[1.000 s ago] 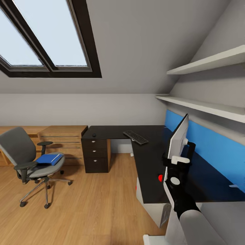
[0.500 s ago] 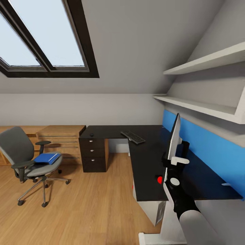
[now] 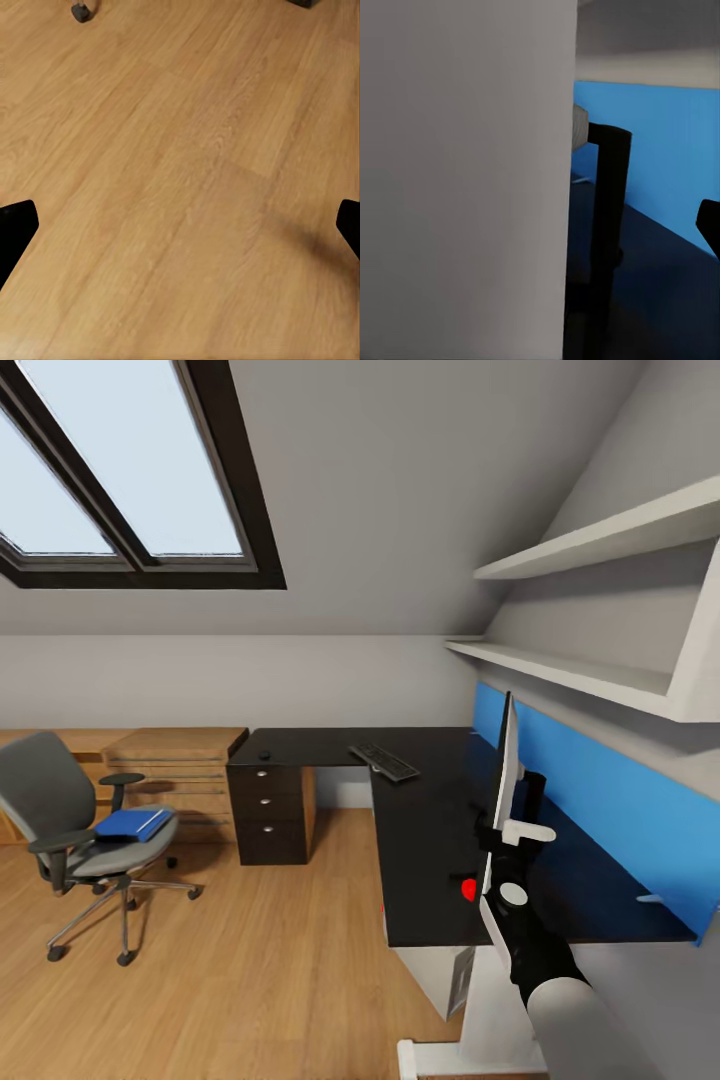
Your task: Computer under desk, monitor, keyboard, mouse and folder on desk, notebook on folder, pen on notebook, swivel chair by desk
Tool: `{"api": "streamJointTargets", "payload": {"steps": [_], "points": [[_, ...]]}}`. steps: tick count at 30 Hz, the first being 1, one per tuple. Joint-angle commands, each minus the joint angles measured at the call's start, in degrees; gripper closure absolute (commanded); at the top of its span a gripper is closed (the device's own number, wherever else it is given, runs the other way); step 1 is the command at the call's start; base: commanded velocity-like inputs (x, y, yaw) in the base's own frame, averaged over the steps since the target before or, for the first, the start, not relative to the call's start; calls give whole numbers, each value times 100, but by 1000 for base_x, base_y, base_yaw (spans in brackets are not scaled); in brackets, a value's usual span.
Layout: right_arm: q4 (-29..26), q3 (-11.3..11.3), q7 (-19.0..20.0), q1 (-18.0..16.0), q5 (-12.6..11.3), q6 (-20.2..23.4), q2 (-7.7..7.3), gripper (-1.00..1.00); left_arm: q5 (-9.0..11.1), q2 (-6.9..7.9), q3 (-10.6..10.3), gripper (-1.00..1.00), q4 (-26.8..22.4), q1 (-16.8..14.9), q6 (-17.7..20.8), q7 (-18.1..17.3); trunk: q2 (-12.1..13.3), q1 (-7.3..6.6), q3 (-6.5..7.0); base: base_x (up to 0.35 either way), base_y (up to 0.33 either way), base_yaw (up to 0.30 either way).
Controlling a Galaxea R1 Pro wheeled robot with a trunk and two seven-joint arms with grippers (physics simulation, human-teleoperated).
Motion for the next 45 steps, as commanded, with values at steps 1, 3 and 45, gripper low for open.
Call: {"api": "streamJointTargets", "payload": {"steps": [1, 3, 45], "points": [[13, -28, -16, -4, 32, -12, 5, -100, 46, 2, -12, -100, -8, 2, -17, 14, -4, 1, -7, -2, -161, 0], [13, -28, -16, -4, 35, -12, 6, -100, 44, 2, -14, -100, -6, 2, -23, 14, -4, 1, -7, -1, -220, 0], [285, -15, 14, 47, 91, -30, 5, -100, 46, 11, -12, -100, -10, 2, -33, 14, -4, 1, -7, -15, -115, 0]]}}
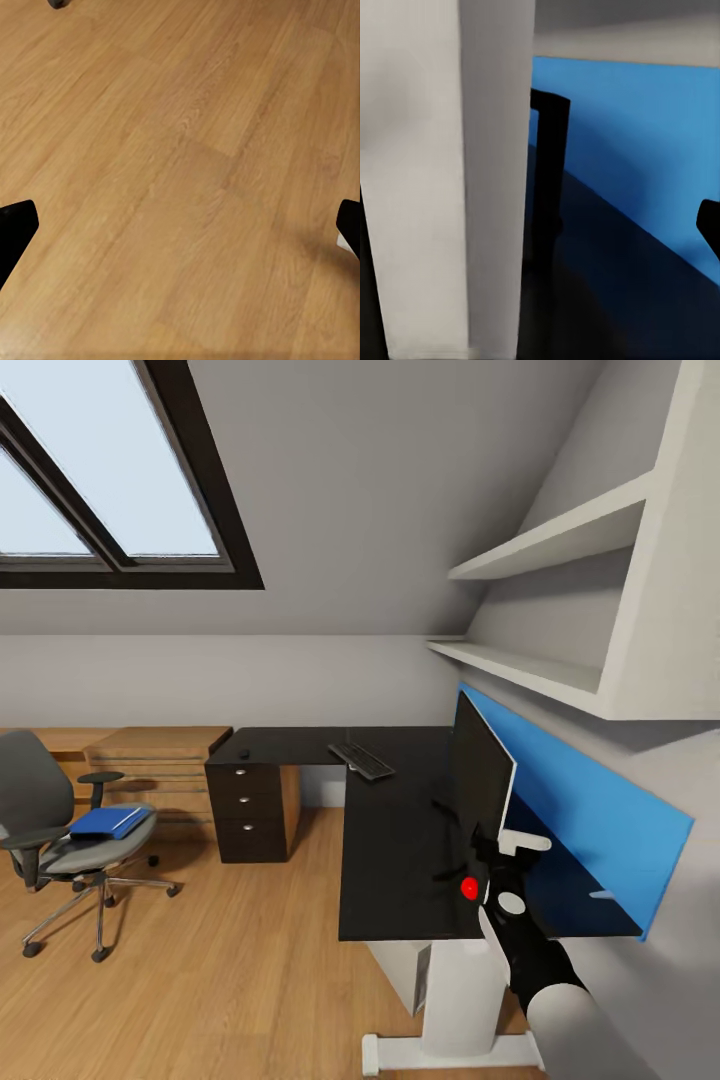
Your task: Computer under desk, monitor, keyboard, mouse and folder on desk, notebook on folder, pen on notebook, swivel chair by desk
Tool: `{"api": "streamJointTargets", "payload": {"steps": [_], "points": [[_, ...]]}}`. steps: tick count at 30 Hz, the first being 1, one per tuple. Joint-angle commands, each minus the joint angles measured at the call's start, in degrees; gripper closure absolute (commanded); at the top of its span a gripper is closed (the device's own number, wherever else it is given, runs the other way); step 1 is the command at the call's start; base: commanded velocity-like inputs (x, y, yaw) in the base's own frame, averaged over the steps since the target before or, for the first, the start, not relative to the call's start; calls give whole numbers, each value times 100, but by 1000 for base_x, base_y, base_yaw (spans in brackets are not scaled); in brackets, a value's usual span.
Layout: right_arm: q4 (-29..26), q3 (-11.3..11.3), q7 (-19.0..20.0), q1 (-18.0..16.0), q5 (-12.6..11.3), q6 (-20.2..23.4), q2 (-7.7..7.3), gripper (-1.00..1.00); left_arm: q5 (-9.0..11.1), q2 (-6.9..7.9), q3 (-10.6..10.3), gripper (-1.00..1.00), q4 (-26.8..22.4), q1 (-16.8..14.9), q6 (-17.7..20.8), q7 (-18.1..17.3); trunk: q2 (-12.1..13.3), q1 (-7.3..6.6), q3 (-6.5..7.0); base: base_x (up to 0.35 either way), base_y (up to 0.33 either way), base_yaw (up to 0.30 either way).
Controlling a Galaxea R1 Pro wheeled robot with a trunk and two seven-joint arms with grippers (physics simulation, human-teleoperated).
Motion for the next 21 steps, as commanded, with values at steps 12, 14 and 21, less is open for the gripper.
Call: {"api": "streamJointTargets", "payload": {"steps": [12, 14, 21], "points": [[58, -12, 32, 122, 439, -28, 26, -100, 46, 3, -14, -100, -7, 2, -12, 14, -5, 1, -6, -73, -52, 0], [59, -9, 35, 142, 446, -31, 30, -100, 46, 3, -14, -100, -8, 2, -11, 14, -5, 1, -6, -51, -39, 0], [54, -6, 38, 169, 453, -36, 34, -100, 46, 3, -14, -100, -9, 3, -7, 16, -5, 1, -6, -14, -10, 0]]}}
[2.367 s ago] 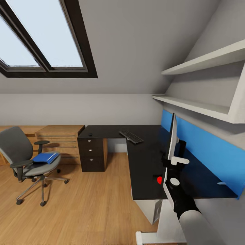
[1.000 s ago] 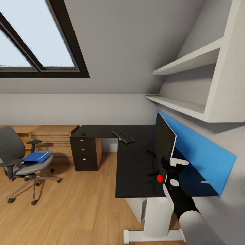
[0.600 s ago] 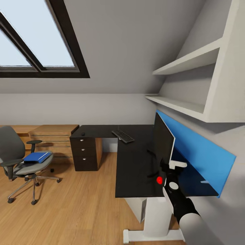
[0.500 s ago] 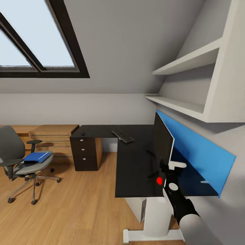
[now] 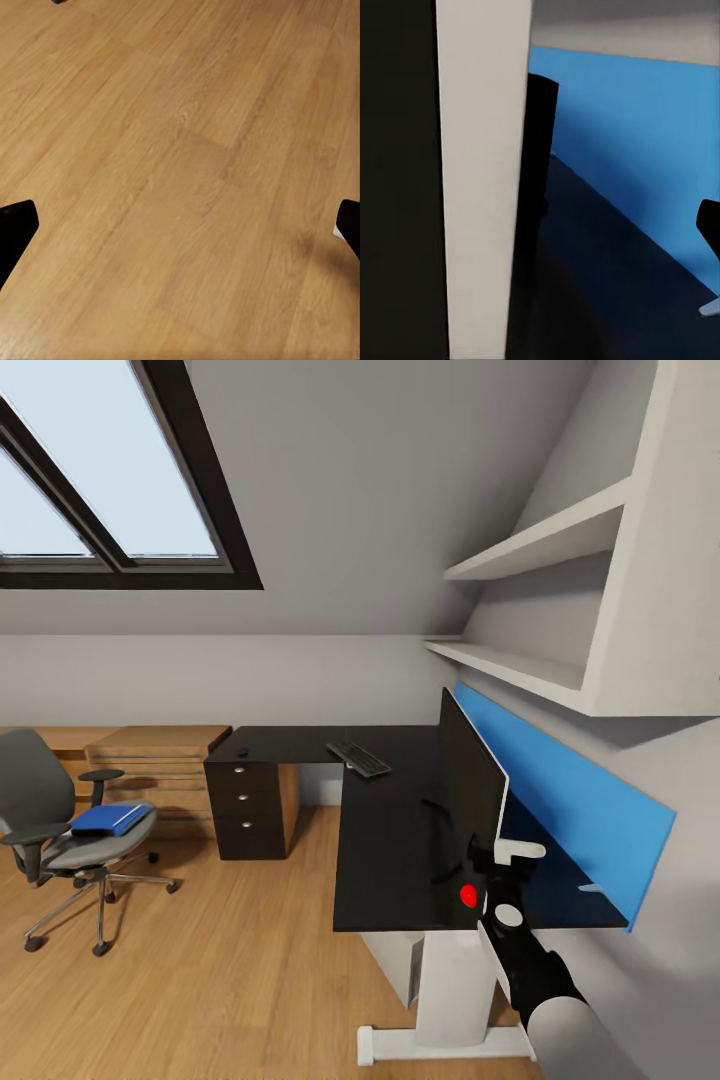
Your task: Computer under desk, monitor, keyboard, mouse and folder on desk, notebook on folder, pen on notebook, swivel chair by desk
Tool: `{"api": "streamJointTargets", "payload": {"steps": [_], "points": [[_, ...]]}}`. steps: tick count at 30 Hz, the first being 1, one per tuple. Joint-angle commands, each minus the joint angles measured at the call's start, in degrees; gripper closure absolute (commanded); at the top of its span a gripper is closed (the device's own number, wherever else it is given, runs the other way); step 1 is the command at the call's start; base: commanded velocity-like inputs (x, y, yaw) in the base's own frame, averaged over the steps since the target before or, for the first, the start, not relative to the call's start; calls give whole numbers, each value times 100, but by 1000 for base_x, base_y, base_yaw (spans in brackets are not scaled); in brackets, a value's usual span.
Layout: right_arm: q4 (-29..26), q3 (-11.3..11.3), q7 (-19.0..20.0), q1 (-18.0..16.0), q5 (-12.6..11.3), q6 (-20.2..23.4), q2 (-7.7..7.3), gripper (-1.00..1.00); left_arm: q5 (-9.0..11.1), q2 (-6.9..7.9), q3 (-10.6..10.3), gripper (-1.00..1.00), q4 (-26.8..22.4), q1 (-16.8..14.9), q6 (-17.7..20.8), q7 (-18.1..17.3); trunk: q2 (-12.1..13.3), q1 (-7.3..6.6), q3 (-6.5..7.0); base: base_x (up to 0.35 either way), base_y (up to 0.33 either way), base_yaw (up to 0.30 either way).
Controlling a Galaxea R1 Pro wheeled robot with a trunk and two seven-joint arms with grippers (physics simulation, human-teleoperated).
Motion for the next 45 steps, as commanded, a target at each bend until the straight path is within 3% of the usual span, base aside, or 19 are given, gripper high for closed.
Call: {"api": "streamJointTargets", "payload": {"steps": [1, 45], "points": [[5, -26, -7, -5, 49, -16, 8, -100, 46, 3, -15, -100, -8, 2, -12, 14, -5, 1, -6, -3, -2, 0], [5, -26, -7, 23, 50, -16, 8, -100, 55, 11, 16, -100, -5, 1, -13, 22, -5, 1, -6, -3, -66, 0]]}}
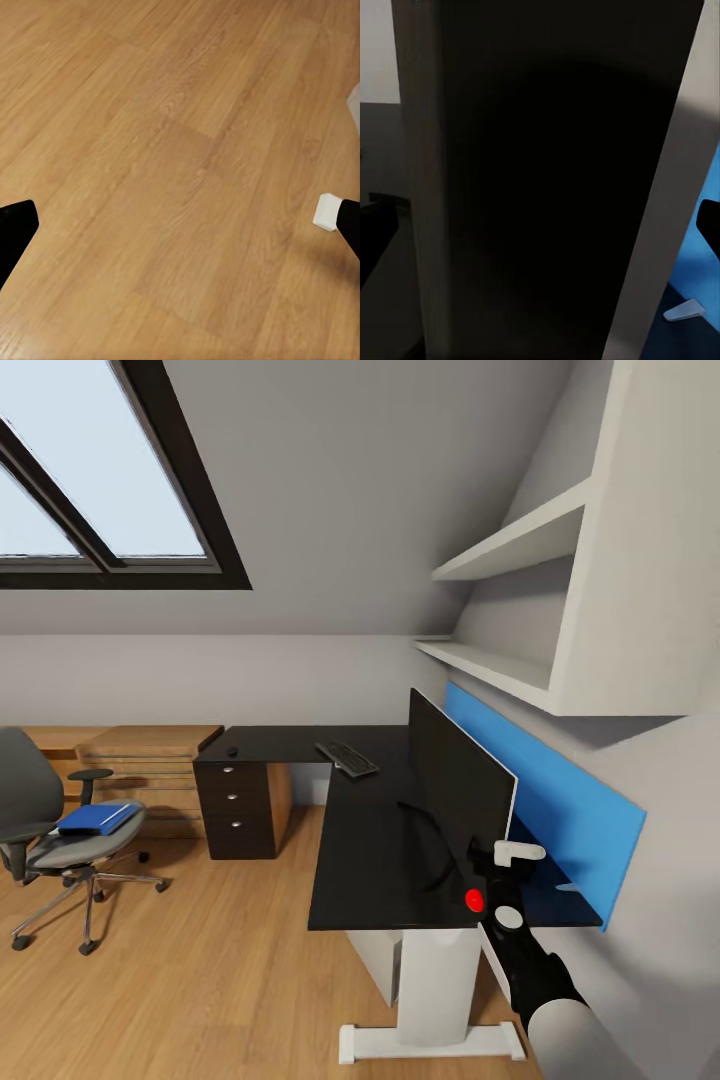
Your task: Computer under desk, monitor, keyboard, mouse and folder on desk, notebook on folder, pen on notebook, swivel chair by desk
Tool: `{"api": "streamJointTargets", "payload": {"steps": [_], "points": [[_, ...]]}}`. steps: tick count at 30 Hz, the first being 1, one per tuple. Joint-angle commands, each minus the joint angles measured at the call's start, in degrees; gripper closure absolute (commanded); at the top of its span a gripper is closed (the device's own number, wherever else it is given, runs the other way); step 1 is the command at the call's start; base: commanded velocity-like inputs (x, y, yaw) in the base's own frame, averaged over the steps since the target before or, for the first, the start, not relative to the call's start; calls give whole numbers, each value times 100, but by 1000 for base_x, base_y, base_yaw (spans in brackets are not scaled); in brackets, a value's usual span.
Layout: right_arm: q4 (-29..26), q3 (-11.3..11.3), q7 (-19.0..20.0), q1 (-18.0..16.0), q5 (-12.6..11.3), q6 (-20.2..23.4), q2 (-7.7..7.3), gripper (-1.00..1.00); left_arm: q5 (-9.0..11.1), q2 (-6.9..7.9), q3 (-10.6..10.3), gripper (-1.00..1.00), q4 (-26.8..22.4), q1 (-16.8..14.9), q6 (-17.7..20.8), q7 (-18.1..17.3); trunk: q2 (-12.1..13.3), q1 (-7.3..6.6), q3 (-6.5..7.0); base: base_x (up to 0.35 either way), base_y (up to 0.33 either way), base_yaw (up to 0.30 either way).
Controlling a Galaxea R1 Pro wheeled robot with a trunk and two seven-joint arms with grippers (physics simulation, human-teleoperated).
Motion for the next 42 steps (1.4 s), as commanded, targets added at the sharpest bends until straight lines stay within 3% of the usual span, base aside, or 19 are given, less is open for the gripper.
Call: {"api": "streamJointTargets", "payload": {"steps": [1, 16, 42], "points": [[5, -27, -8, -6, 48, -16, 7, -100, 46, 3, -14, -100, -8, 2, -12, 15, -5, 1, -7, 0, -3, 0], [9, -27, -8, -6, 48, -16, 7, -100, 46, 3, -10, -100, -7, 1, -11, 15, -5, 1, -7, -23, 0, 0], [88, -15, 9, -6, 40, -16, 27, -100, 52, 3, -10, -100, -10, 1, -8, 15, -5, 1, -7, -314, 0, 0]]}}
